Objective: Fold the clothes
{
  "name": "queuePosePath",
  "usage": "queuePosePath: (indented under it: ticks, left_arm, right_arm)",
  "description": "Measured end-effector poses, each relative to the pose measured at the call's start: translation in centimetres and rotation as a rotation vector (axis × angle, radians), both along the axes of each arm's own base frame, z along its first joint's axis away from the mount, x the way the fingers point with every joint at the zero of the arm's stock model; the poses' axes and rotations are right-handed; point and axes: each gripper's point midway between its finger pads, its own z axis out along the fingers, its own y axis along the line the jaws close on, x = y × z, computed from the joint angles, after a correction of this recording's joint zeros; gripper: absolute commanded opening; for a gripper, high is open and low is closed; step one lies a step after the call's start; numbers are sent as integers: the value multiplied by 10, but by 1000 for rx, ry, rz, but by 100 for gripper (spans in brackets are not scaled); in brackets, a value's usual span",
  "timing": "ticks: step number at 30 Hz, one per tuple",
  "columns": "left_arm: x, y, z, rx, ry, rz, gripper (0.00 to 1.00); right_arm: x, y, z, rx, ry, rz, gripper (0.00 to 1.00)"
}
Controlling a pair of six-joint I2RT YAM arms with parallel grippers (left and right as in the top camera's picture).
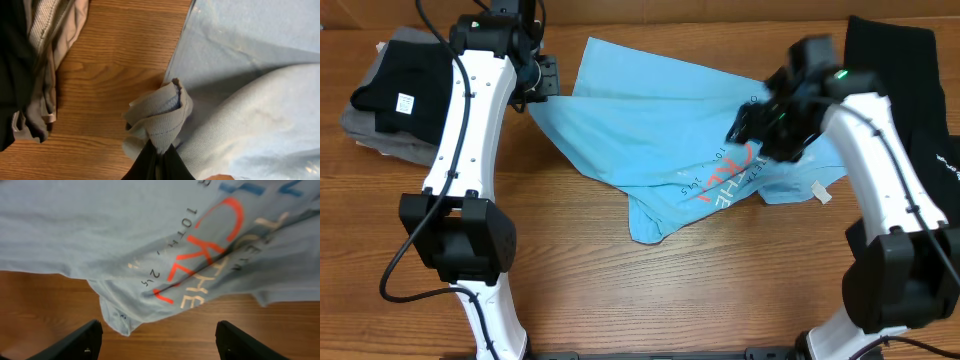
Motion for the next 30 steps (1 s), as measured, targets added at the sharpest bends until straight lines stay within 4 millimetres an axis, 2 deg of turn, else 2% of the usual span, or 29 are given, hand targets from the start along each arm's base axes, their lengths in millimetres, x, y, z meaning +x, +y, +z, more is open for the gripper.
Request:
queuePosePath:
  ticks: [8,12,16,21,23,29,30]
  left_arm:
    - [3,4,1,-1,-12,8,8]
    - [3,4,1,-1,-12,9,7]
    - [3,4,1,-1,-11,8,7]
    - [2,4,0,0,-6,8,6]
    - [1,4,0,0,-2,8,6]
    - [-1,4,-1,1,6,9,4]
    - [-2,4,-1,1,9,9,4]
  right_arm:
    - [-63,36,-88,-73,103,41,73]
    - [-80,39,-113,-143,113,31,70]
    - [-80,35,-130,-189,79,-7,65]
    - [-64,32,-137,-192,-25,-48,58]
    - [-62,31,-138,-196,-44,-57,51]
    - [-66,26,-141,-212,-36,-72,4]
    - [-69,23,-142,-218,-19,-78,4]
